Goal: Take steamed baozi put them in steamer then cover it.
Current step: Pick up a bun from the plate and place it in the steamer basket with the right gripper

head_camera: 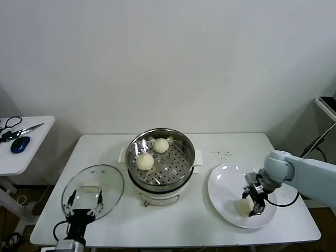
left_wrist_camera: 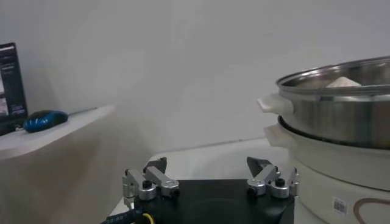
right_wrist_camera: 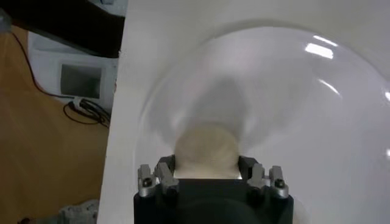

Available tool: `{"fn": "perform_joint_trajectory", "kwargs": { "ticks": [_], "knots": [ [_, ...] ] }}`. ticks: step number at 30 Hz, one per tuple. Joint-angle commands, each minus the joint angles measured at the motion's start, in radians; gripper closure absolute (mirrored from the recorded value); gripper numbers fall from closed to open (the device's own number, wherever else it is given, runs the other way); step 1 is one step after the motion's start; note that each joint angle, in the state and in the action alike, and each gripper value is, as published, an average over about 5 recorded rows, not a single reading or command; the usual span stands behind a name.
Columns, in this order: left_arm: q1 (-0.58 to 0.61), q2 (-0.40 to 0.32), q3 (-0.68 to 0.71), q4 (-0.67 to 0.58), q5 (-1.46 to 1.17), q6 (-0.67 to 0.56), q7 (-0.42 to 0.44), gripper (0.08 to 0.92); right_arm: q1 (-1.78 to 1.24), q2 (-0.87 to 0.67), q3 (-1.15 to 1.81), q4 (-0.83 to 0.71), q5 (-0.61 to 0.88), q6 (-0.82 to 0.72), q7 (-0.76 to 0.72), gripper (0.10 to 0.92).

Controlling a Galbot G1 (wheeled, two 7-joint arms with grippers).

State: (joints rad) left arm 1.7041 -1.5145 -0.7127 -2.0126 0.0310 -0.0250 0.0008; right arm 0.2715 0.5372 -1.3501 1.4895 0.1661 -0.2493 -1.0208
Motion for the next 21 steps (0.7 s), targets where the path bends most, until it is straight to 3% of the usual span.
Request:
{"fn": "perform_joint_trajectory", "kwargs": {
  "ticks": [1, 9, 21],
  "knots": [
    [0.0, 0.008, 0.003, 0.001, 0.001, 0.001, 0.003, 0.177, 0.244, 0.046, -0.129, -0.005, -0.053, 0.17, -0.032, 0.357],
    [0.003, 0.01, 0.014, 0.003, 0.01, 0.002, 0.007, 0.177, 0.628, 0.244, -0.297, -0.017, -0.103, 0.515, -0.08, 0.355],
    [-0.004, 0.022, 0.021, 0.005, 0.027, 0.004, 0.015, 0.177, 0.701, 0.55, -0.152, -0.008, -0.131, 0.718, -0.109, 0.346]
  ]
}}
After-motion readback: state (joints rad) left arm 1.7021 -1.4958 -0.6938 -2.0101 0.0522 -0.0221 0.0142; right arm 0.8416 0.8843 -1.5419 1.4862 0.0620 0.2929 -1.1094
